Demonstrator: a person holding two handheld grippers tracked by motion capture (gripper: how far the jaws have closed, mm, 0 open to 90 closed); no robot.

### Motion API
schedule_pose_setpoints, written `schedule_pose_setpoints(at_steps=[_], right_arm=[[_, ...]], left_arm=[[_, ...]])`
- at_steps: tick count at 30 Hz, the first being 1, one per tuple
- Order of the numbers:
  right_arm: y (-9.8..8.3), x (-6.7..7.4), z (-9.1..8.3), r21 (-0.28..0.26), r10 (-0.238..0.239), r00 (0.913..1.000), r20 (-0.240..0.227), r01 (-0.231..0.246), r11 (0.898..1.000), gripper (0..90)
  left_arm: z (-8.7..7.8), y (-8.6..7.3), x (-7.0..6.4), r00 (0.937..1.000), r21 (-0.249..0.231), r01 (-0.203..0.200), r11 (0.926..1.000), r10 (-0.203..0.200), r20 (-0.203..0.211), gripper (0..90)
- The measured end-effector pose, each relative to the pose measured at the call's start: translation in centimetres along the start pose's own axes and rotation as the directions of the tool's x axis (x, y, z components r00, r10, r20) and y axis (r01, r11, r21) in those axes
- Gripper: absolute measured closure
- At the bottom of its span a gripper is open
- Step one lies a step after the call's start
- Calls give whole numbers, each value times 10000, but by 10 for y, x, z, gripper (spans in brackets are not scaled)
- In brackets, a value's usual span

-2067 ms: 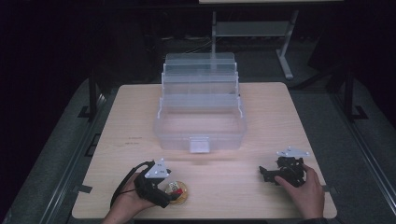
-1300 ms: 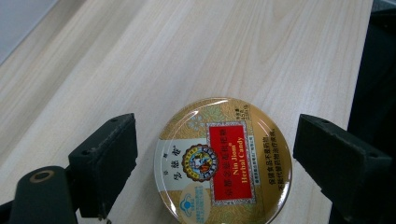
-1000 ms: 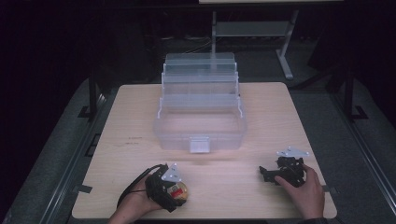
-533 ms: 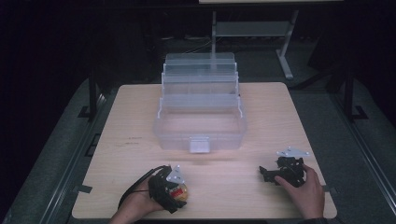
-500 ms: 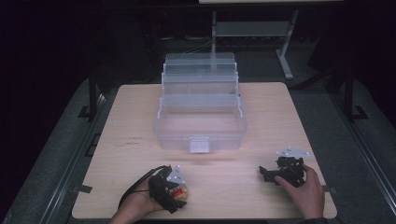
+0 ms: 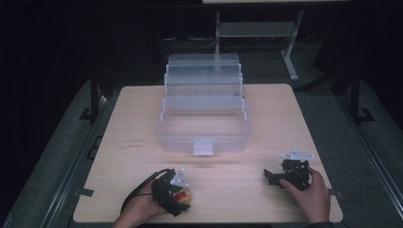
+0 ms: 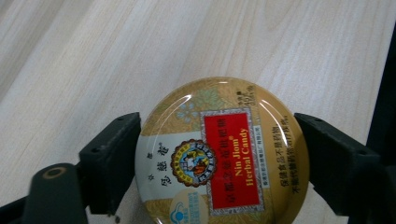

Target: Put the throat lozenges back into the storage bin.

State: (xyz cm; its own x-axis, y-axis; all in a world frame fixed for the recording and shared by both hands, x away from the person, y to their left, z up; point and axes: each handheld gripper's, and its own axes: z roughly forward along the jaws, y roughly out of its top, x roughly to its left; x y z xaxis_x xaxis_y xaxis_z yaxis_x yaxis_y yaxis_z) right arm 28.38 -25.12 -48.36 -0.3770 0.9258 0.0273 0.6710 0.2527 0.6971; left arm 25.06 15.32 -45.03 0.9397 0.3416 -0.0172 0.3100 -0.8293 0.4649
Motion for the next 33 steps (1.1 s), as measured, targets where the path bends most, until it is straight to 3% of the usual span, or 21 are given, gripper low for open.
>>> schedule_pose_setpoints(at_steps=[33], right_arm=[[0, 0, 0, 5, -1, 10000, -4, 1, 10000, 0]], left_arm=[[-14, 3, 6, 9996, -126, 279, 9995, -279, -9, 195]])
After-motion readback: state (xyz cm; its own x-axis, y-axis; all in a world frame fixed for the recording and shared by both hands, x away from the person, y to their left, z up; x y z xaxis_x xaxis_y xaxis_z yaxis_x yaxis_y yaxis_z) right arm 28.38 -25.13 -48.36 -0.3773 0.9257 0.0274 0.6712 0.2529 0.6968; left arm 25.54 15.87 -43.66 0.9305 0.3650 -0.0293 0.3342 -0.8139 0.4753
